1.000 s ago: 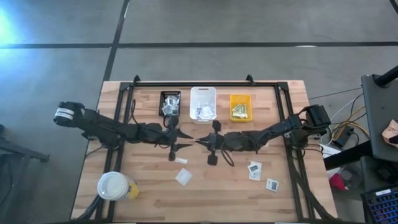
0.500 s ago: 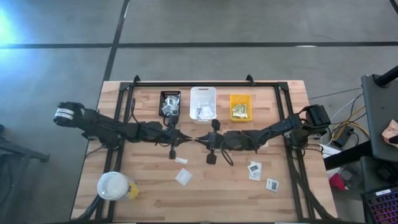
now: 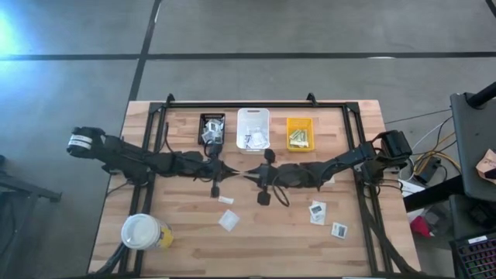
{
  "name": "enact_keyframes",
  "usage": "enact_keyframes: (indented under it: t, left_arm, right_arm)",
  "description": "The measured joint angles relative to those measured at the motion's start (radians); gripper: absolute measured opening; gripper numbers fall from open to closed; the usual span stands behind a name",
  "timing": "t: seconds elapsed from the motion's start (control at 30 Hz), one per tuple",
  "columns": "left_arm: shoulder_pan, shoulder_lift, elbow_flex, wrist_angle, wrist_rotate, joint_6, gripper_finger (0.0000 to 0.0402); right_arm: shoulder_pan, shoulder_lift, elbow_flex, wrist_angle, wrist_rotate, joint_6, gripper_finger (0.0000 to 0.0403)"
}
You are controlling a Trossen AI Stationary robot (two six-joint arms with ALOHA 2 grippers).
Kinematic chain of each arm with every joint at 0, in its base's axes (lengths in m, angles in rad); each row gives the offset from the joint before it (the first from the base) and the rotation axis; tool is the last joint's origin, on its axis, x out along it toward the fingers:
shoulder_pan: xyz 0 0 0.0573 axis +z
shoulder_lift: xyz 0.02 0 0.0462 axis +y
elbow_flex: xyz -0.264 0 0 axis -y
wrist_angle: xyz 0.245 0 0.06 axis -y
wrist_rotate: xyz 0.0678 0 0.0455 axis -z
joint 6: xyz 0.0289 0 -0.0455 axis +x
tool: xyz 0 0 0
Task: Pick & Place First Aid Supplies
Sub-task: Put the towelette pack into the black basket
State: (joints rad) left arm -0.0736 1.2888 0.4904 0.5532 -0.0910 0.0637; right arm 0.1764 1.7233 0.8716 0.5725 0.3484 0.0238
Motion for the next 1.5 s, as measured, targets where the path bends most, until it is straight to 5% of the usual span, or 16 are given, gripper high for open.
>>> enact_keyframes:
  t: [0.13, 0.37, 0.77, 1.13, 1.5]
  left_arm:
    - [0.021, -0.015, 0.0, -0.065, -0.036, -0.003, 0.0]
    - [0.109, -0.124, 0.0, -0.264, -0.109, -0.032, 0.0]
    - [0.397, -0.295, -0.001, -0.528, -0.112, -0.097, 0.0]
    - [0.644, -0.24, -0.001, -0.575, 0.045, -0.264, 0.0]
    - [0.683, -0.144, 0.001, -0.501, 0.115, -0.328, 0.0]
  right_arm:
    - [0.0, -0.005, 0.0, -0.055, 0.094, 0.01, 0.0099]
    - [0.0, -0.057, 0.006, -0.179, 0.103, 0.075, 0.0138]
    - [0.004, -0.069, 0.006, -0.234, 0.095, 0.082, 0.0124]
    - [0.005, -0.069, 0.005, -0.233, 0.093, 0.082, 0.0107]
    - [0.005, -0.069, 0.005, -0.233, 0.093, 0.115, 0.0098]
